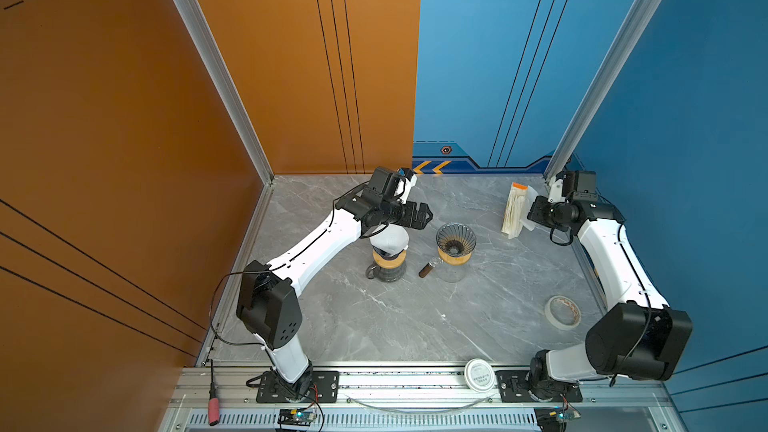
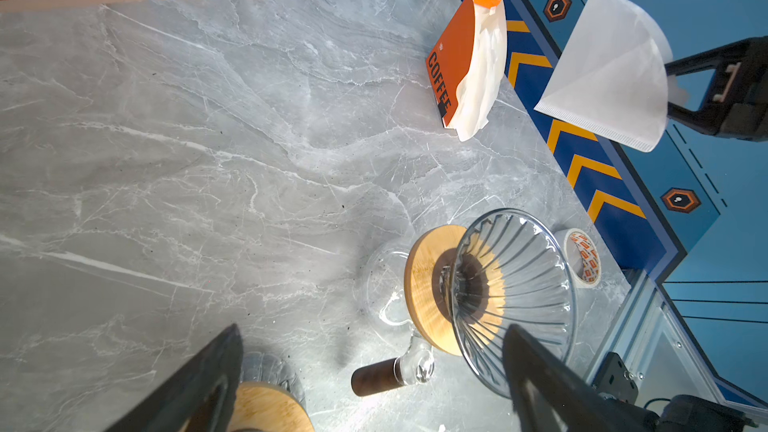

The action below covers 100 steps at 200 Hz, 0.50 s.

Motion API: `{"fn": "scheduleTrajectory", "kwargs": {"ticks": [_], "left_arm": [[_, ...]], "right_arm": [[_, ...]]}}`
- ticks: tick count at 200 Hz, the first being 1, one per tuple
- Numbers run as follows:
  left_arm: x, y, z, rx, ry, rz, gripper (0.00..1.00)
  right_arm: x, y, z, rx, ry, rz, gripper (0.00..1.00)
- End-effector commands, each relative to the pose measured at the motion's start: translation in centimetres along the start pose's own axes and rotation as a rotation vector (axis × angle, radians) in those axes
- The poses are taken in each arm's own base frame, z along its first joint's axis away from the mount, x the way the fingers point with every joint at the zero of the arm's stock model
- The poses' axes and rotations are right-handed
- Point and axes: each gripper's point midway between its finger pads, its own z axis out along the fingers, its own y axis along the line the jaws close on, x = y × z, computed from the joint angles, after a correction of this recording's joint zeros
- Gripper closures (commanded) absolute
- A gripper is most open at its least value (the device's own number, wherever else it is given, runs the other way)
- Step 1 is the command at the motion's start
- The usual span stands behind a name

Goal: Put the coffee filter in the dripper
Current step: 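Pull one white paper filter out of the box with the right gripper, then carry the held filter over the glass dripper with the right gripper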

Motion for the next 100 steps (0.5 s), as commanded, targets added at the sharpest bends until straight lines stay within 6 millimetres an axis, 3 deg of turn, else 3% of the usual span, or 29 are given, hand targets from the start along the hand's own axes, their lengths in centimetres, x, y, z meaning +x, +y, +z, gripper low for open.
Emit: {"fn": "scheduleTrajectory", "kwargs": {"ticks": [1,64,100], "left_arm": [[-1.2,-2.0,-2.0,0.048,-0.034,0.038,0.02],[-1.3,-2.8,-2.9,0.081,-0.043,0.068,0.02],[-1.2,-3.1,-3.0,0.108,-0.036,0.078,0.02]], "right_arm": [[0.8,2.3,-2.4,-0.082,0.032,-0.029,1.0],[2.9,8.2,-8.2,-0.299,0.071,-0.089,1.0],[4.6,11.0,-10.1,-0.345,0.106,-0.148,1.0]]}}
